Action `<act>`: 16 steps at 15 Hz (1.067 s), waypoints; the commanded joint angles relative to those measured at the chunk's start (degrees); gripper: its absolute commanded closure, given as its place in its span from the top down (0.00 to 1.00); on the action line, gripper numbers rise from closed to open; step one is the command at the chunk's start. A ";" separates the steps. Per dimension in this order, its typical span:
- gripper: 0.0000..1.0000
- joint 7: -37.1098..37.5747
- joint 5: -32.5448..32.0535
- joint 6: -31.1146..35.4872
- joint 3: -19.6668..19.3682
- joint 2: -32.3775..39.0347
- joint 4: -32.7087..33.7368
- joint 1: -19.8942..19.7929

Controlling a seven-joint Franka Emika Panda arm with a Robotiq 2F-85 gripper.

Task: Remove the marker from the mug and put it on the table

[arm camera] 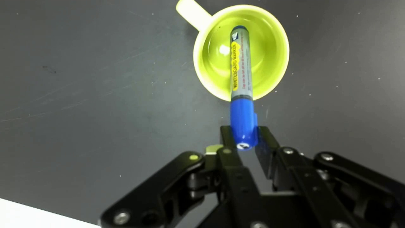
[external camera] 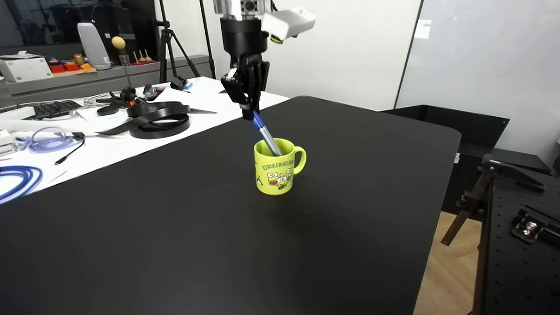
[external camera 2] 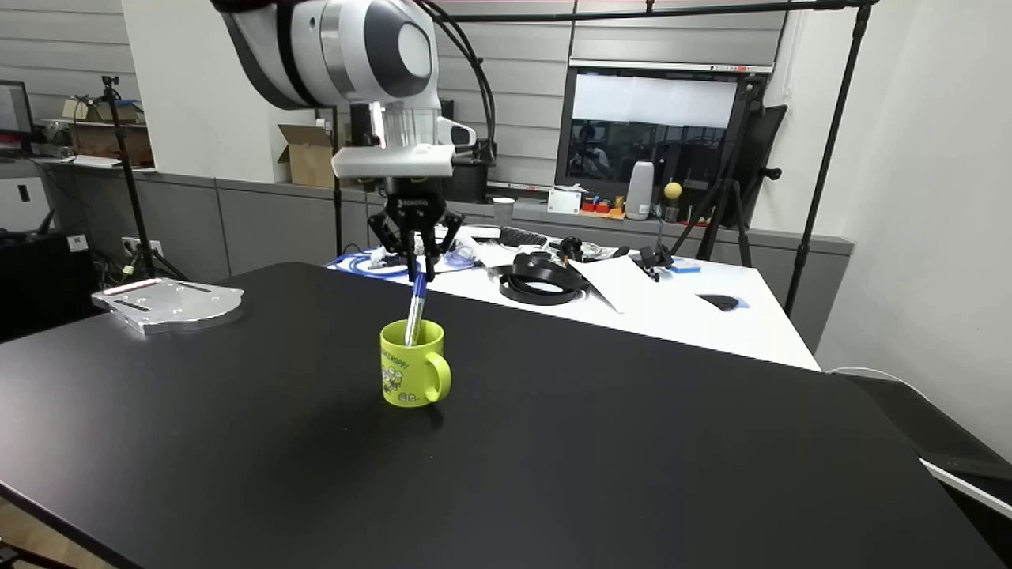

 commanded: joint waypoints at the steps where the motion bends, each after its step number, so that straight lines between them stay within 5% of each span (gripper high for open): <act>1: 0.06 2.26 0.13 -9.08 0.19 -6.28 -0.32 1.11; 7: 0.06 0.81 3.23 -21.04 1.81 -8.98 2.66 1.40; 16: 0.06 -1.73 4.17 -20.41 3.36 1.05 7.86 1.80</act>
